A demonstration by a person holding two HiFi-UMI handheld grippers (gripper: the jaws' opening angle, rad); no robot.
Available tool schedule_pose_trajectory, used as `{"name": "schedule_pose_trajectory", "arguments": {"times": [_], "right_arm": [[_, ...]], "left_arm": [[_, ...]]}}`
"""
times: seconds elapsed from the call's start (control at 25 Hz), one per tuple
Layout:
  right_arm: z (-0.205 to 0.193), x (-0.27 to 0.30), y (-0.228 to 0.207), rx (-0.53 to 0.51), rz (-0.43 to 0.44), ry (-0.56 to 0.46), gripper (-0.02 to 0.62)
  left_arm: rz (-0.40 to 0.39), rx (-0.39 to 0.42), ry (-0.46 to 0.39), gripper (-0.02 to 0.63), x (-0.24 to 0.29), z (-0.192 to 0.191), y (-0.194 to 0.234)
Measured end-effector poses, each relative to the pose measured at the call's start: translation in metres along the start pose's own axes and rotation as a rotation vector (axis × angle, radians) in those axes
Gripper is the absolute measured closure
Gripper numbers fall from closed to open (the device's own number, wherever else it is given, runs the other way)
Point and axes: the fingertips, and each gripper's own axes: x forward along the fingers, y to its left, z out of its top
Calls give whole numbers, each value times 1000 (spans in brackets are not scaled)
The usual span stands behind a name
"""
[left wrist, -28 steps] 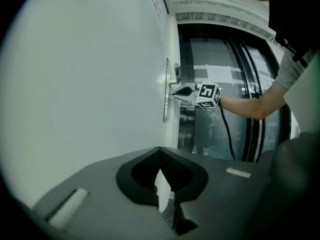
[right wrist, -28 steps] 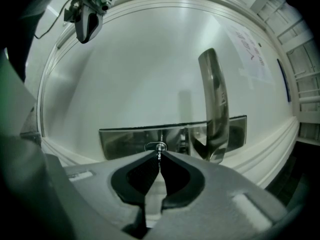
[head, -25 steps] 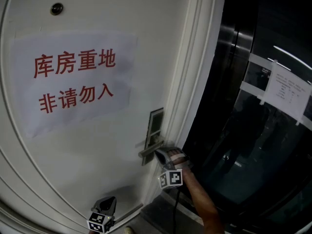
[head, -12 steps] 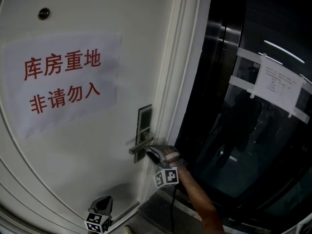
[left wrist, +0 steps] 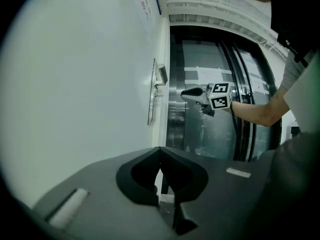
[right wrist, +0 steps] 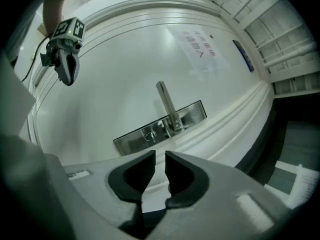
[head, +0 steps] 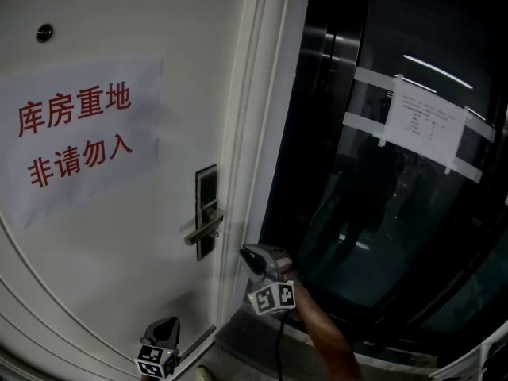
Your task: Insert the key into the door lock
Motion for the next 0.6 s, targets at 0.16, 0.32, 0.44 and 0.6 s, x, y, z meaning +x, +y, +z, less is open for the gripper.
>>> {"name": "schedule_pose_trajectory", "arguments": {"times": [0.16, 0.32, 0.44, 0.6], "right_arm": [[-1, -35, -10, 132, -56, -5, 592], [-12, -64, -12, 239, -94, 6, 594], [-15, -86, -14, 328, -123, 20, 594], [-25, -115, -2, 431, -144, 23, 594]], "left_arm": [[-38, 15, -6, 604, 6, 5, -13], [-77, 30, -9, 604, 10, 9, -29], [-102, 38, -9, 604, 11, 11, -40], [-128, 48, -9, 604, 10, 11, -55]]}}
